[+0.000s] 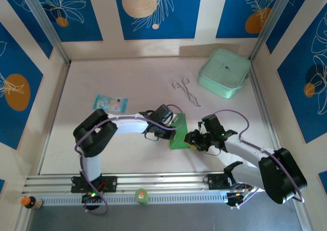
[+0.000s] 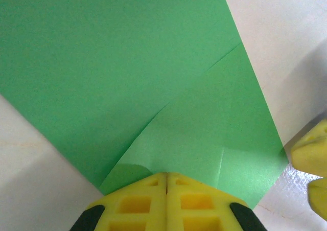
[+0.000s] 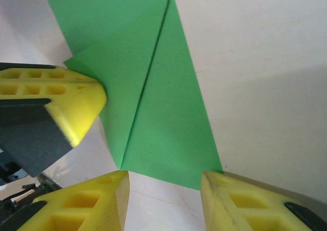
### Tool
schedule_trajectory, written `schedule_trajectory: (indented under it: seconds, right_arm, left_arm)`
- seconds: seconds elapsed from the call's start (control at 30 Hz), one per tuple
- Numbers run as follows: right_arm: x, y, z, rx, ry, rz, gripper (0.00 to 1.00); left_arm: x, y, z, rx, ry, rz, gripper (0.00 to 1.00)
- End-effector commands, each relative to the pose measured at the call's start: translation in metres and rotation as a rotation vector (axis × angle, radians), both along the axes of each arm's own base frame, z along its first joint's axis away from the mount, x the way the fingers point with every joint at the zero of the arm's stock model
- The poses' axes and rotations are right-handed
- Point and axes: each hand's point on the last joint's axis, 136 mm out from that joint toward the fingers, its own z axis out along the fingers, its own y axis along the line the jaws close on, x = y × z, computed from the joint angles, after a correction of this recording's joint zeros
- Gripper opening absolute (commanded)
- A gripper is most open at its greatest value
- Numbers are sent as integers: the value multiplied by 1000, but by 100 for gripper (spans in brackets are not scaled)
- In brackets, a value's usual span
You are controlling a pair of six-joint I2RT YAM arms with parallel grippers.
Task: Fold a paper plane with a square sheet of paper (pick it up from the middle)
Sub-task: Turn over the paper at the center of the table.
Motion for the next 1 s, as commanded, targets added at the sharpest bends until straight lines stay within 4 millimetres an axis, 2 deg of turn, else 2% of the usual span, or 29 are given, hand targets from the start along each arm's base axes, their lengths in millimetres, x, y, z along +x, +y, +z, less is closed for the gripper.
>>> schedule_trajectory:
  seconds: [0.0, 0.23, 0.53, 0.77, 0.97]
  right_arm:
    - [3, 4, 0, -6, 7, 2, 41]
    - [6, 11, -13, 8, 52, 1, 43]
    - [33, 26, 9, 74, -28, 18, 46]
    - [55, 23, 21, 132, -72, 19, 48]
    - [66, 22, 18, 158, -60, 14, 48]
  left_arm:
    - [-10, 15, -20, 63, 43, 5, 2]
    - [-9, 13, -19, 52, 45, 11, 2]
    - [-9, 14, -18, 58, 43, 9, 2]
    - [-10, 13, -18, 53, 49, 7, 2]
    - [-9, 12, -16, 48, 46, 7, 1]
